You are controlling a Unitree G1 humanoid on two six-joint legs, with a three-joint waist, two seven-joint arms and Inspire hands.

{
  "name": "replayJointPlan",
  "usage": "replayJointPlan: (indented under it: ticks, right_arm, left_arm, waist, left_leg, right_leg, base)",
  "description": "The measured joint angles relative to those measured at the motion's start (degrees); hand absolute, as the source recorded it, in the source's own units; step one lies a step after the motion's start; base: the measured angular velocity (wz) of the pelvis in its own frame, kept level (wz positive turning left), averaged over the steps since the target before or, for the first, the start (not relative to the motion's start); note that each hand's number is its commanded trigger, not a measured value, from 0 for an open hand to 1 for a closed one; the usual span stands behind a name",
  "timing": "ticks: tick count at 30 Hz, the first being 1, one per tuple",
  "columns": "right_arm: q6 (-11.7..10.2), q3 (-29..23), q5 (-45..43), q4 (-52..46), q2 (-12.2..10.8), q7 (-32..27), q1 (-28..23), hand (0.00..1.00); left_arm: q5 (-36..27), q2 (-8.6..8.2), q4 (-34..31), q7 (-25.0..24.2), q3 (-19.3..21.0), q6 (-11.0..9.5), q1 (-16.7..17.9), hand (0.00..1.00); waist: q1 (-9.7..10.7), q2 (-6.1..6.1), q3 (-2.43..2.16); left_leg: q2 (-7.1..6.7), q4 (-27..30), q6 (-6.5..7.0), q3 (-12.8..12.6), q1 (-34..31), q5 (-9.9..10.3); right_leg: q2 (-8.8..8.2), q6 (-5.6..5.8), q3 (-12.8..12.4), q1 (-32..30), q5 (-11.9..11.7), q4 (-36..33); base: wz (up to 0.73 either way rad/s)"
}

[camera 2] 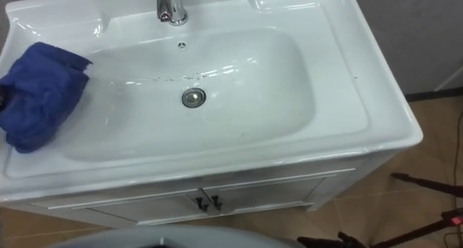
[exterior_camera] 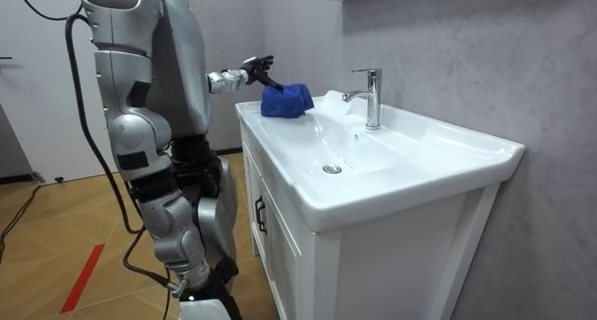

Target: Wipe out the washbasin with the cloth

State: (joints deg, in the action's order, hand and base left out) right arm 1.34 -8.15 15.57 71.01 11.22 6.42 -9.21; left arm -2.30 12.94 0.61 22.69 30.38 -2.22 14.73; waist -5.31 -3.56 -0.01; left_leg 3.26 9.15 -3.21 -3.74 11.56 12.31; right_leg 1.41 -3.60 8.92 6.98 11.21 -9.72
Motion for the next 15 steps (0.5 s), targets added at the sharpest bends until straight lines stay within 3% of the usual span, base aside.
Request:
replayJointPlan:
  ticks: [3, 8, 15]
  right_arm:
    - [0.01, 0.00, 0.15, 0.01, -0.01, 0.00, -0.05, 0.00]
    - [0.01, 0.02, 0.02, 0.01, -0.04, 0.11, 0.16, 0.00]
    - [0.01, 0.01, -0.16, -0.26, 0.10, 1.55, 0.13, 0.00]
  left_arm:
    - [-6.92, -0.02, -0.08, -2.35, 0.15, 0.66, 0.03, 0.00]
    - [-7.27, -0.06, -0.31, -4.77, 0.00, 0.99, 0.04, 0.00]
    - [-7.17, -0.04, -0.67, -7.15, 0.05, 1.08, 0.24, 0.00]
  waist:
    - [0.13, -0.24, 0.07]
    - [0.13, -0.27, 0.04]
    - [-0.45, -0.39, -0.50]
  left_leg:
    - [-0.06, 0.05, 0.00, 0.89, -0.20, 0.00]
    - [-0.08, 0.37, 0.00, 1.64, -0.97, 0.00]
    - [-0.05, 0.36, 0.00, 1.62, -1.34, 0.00]
  right_leg:
    - [-0.13, 0.04, 0.91, 0.08, 0.03, -0.07]
    - [-0.27, 0.05, 1.94, -0.27, 0.09, -0.04]
    - [-0.27, 0.05, 2.29, -0.53, 0.12, -0.23]
  base:
    - [0.13]
    - [0.12]
    - [0.05]
